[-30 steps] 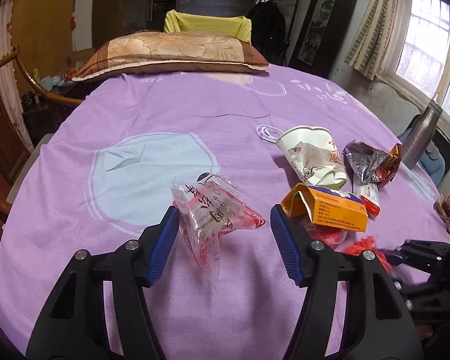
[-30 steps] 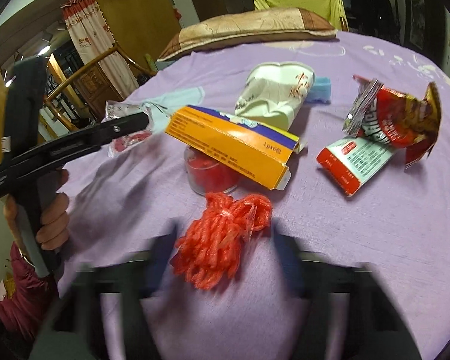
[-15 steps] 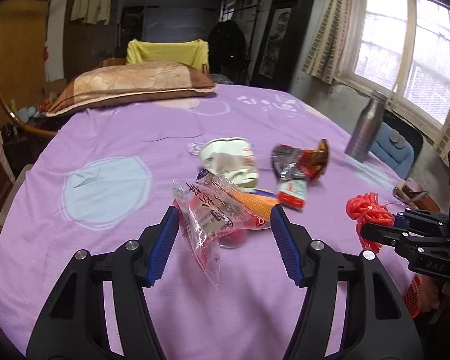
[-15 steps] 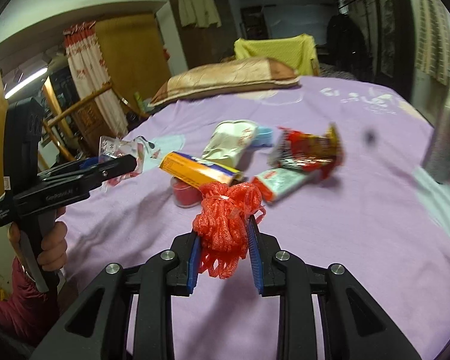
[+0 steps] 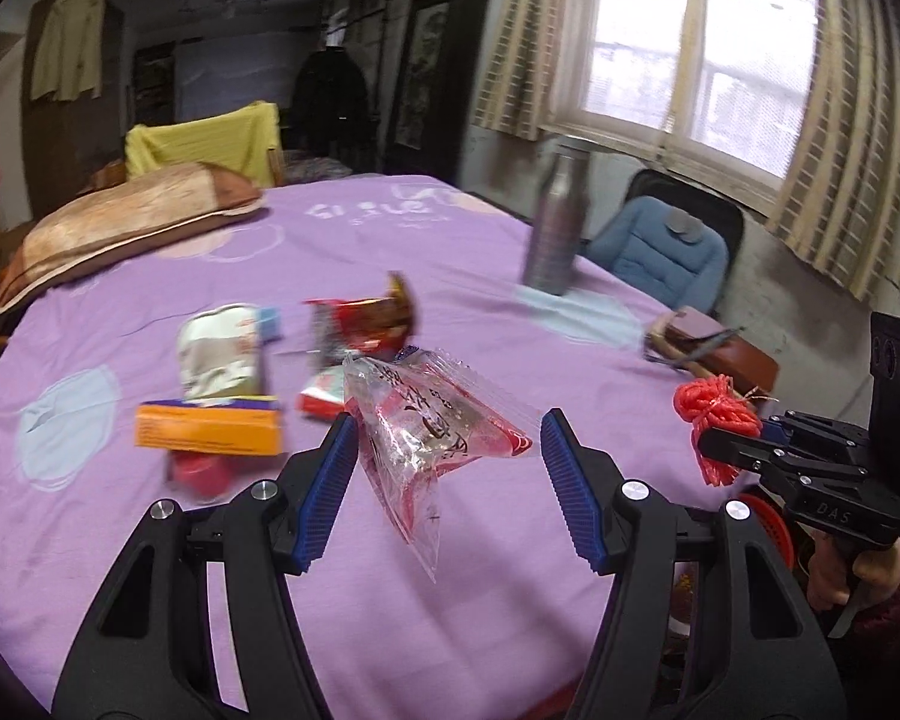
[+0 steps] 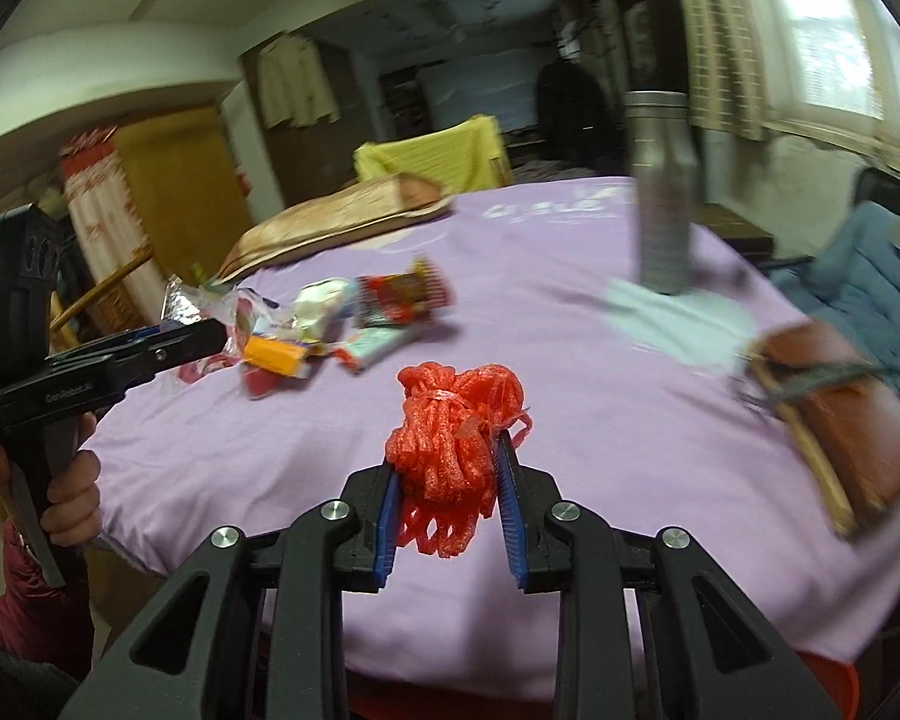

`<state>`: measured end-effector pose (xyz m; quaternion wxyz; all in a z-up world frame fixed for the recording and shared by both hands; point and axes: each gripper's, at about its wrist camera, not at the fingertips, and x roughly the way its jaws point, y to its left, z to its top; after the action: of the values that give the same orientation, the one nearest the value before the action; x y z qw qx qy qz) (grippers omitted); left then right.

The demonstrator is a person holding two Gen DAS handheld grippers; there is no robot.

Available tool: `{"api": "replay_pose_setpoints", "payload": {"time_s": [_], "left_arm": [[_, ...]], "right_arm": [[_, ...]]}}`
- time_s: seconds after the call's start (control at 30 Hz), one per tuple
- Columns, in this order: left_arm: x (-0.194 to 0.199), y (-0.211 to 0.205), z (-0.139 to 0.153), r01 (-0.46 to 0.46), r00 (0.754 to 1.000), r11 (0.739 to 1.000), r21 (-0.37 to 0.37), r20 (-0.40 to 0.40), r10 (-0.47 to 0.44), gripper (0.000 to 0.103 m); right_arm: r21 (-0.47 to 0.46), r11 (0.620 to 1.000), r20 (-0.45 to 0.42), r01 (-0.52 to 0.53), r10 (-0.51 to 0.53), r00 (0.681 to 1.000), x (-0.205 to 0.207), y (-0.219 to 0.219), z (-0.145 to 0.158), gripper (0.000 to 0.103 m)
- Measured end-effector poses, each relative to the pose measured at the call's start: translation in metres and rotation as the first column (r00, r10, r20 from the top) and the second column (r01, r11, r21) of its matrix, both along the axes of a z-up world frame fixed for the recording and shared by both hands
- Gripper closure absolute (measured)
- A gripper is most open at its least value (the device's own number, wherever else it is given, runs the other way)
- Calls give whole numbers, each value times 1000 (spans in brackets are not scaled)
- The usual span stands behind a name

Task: Collect trash
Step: 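Carry the pink wrapper and orange-red net over the red wastebasket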

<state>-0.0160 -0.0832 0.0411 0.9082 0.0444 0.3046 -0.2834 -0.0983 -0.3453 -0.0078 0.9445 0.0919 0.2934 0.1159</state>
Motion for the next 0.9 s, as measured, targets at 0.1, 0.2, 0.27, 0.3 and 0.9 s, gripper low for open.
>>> {"api": "replay_pose_setpoints", "payload": {"time_s": [0.1, 0.2, 0.27, 0.3, 0.9], "left_arm": [[-12, -38, -1, 75, 997, 997, 7, -1, -75, 41], [-25, -78, -2, 161, 987, 987, 11, -10, -160, 41], [-36, -107, -5, 224, 974, 975, 13, -24, -223, 41], [-41, -122, -7, 254, 967, 967, 15, -32, -253, 41], [-112, -331, -92, 635, 763, 763, 117, -249, -597, 41]], "right_arm": [[6, 997, 5, 78, -78, 997, -24, -35, -4, 74], [6, 987, -5, 159, -159, 987, -49, -72, -12, 74], [6, 978, -14, 209, -208, 978, -66, -95, -19, 74], [6, 971, -21, 241, -240, 970, -76, -108, -24, 74], [67, 796, -304, 601, -558, 772, -172, -268, -169, 36]]}}
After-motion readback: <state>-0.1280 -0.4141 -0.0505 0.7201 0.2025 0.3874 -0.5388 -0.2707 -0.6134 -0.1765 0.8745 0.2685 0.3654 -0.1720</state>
